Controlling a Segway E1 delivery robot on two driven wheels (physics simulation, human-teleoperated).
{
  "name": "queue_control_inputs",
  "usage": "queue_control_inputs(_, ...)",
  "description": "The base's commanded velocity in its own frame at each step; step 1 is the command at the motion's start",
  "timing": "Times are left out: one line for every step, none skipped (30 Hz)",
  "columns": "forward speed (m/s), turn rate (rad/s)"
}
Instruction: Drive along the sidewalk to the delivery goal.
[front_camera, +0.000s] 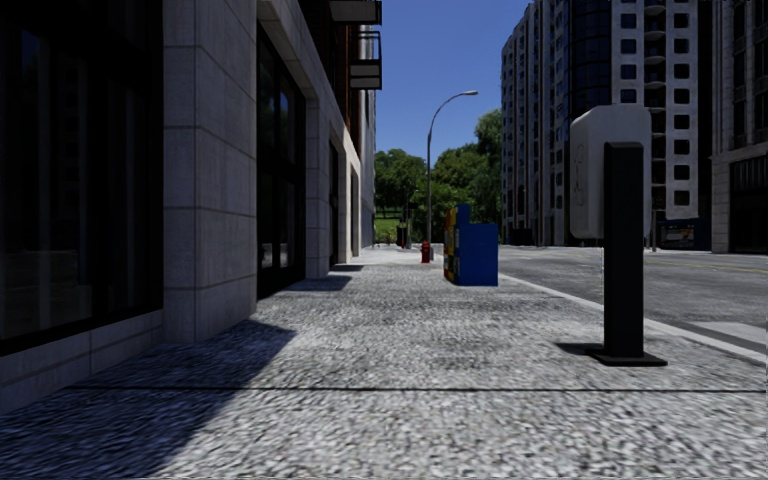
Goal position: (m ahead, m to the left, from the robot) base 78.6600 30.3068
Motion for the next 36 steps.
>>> queue_control_inputs(1.74, 0.54)
queue_control_inputs(2.0, 0.54)
queue_control_inputs(2.0, 0.35)
queue_control_inputs(2.0, 0.0)
queue_control_inputs(2.0, 0.0)
queue_control_inputs(2.0, 0.0)
queue_control_inputs(2.0, 0.0)
queue_control_inputs(2.0, 0.0)
queue_control_inputs(2.0, 0.0)
queue_control_inputs(2.0, 0.0)
queue_control_inputs(2.0, 0.0)
queue_control_inputs(2.0, 0.0)
queue_control_inputs(2.0, 0.0)
queue_control_inputs(2.0, -0.04)
queue_control_inputs(2.0, -0.31)
queue_control_inputs(2.0, -0.31)
queue_control_inputs(2.0, -0.42)
queue_control_inputs(2.0, -0.45)
queue_control_inputs(2.0, -0.45)
queue_control_inputs(2.0, -0.45)
queue_control_inputs(2.0, -0.39)
queue_control_inputs(2.0, -0.27)
queue_control_inputs(2.0, -0.16)
queue_control_inputs(2.0, -0.16)
queue_control_inputs(2.0, -0.07)
queue_control_inputs(2.0, -0.06)
queue_control_inputs(2.0, -0.05)
queue_control_inputs(2.0, -0.05)
queue_control_inputs(2.0, -0.05)
queue_control_inputs(2.0, -0.05)
queue_control_inputs(2.0, -0.05)
queue_control_inputs(2.0, -0.05)
queue_control_inputs(2.0, -0.05)
queue_control_inputs(2.0, -0.03)
queue_control_inputs(2.0, 0.0)
queue_control_inputs(2.0, 0.0)
